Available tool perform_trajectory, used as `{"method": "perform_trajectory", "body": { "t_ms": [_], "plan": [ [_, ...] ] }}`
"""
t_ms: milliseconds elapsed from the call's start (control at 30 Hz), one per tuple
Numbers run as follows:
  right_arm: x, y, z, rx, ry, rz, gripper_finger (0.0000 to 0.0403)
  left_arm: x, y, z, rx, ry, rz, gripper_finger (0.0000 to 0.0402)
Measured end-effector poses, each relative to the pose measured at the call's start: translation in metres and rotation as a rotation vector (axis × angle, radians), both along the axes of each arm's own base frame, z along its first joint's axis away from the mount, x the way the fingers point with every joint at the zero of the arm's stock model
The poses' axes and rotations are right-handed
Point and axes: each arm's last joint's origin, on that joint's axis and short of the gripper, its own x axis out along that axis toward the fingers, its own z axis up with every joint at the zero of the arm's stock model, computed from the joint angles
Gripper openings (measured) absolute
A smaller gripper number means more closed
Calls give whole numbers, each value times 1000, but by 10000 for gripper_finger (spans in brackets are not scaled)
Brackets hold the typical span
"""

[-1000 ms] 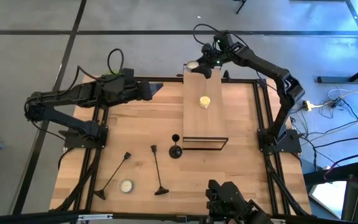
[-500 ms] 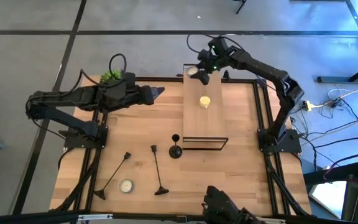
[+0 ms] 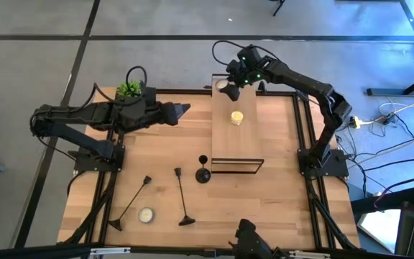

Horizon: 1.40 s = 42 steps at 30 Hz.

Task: Pick & Place candle stick holders
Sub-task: Put the top blue jar candle in the top left corner of the shelf

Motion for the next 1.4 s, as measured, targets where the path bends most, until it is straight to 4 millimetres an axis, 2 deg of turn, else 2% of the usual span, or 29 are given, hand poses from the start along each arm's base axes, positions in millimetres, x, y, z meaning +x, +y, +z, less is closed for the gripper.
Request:
{"method": "perform_trajectory", "body": {
  "t_ms": [200,567,1133,1400],
  "plan": [
    [1,1,0,-15,16,-17,289,0,-4,0,6,-3,4,331],
    [12,20,-3,-68,101,-36,289,-1,-10,1,12,-9,14,331],
    [11,21,-5,-41,136,-158,289,-3,-20,1,22,-16,19,331],
    [11,25,-7,-52,183,-182,303,-3,-23,1,36,-13,25,331]
  ]
}}
